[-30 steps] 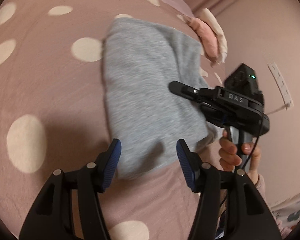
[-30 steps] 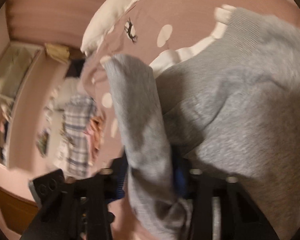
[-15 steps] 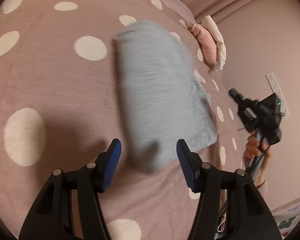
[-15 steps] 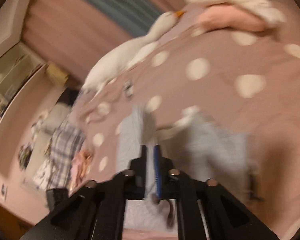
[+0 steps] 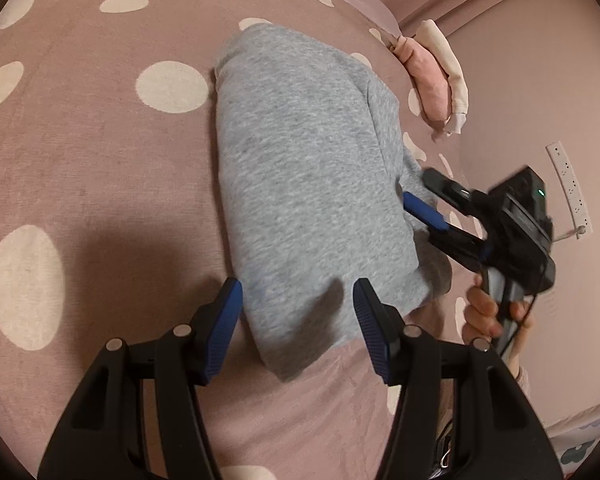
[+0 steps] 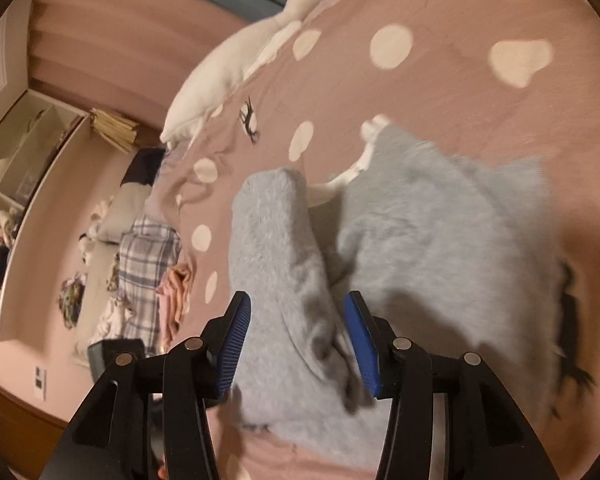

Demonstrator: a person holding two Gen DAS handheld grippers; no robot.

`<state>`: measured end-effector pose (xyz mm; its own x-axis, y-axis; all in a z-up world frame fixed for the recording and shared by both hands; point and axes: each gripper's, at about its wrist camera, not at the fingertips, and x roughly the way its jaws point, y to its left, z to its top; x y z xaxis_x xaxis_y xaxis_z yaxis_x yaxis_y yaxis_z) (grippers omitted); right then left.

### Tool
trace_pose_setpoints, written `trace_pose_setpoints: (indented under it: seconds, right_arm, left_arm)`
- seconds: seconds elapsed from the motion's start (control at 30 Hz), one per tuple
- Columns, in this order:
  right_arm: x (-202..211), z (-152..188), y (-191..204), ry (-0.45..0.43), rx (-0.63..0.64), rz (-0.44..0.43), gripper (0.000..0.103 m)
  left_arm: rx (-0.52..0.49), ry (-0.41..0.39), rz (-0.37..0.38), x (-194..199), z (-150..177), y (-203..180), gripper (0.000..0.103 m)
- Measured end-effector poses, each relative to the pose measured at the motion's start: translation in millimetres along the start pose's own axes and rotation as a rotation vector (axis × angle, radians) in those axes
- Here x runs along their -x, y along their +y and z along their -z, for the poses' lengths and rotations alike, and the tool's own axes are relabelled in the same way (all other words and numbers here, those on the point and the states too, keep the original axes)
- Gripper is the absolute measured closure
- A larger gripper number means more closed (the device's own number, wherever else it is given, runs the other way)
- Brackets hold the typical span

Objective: Fold small clothes

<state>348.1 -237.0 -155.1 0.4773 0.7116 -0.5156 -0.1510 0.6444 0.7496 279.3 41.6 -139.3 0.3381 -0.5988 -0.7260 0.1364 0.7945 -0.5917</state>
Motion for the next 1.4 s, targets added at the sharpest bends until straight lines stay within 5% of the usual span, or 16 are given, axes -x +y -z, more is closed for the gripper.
trace_pose_setpoints:
  seconds: [0.23, 0.4, 0.47, 0.77, 0.97, 1.17, 1.4]
  right_arm:
    - [-30.0, -1.2, 1.0, 0.083, 0.034, 0.085, 0.053]
    - [-37.9, 4.2, 6.1, 0.141, 0.053, 0.016, 0.055]
    - [-39.6, 8.1, 13.4, 0.151, 0.093, 0.053, 0.084]
    - [40.2, -5.5, 62.6, -0.089, 0.213, 0.006, 0.091]
    - [112.1, -10.5, 32.9, -0.218, 0.197, 0.125, 0.091]
    - [87.6, 1.9, -21.2, -0.114, 0.110, 0.254, 0.091]
    - [64.7, 3.4, -18.7, -0.106, 0.115, 0.176, 0.091]
  left_arm:
    - [0.008, -0.015, 0.031, 11.8, 1.9, 5.2, 0.046]
    - [0.017, -0.014, 0.030, 11.2, 0.1, 6.6, 0.046]
    - [0.031, -0.018, 0.029, 11.9, -0.8, 8.8, 0.046]
    - [0.042, -0.039, 0.023, 26.4, -0.3, 5.1, 0.046]
    - [0.025, -0.027, 0.036, 17.8, 0.8, -6.8, 0.046]
    - [-0.011, -0.031, 0.048, 1.2, -10.9, -39.0, 0.046]
    - [-0.125, -0.104, 0.093, -3.4, -32.0, -99.3, 0.046]
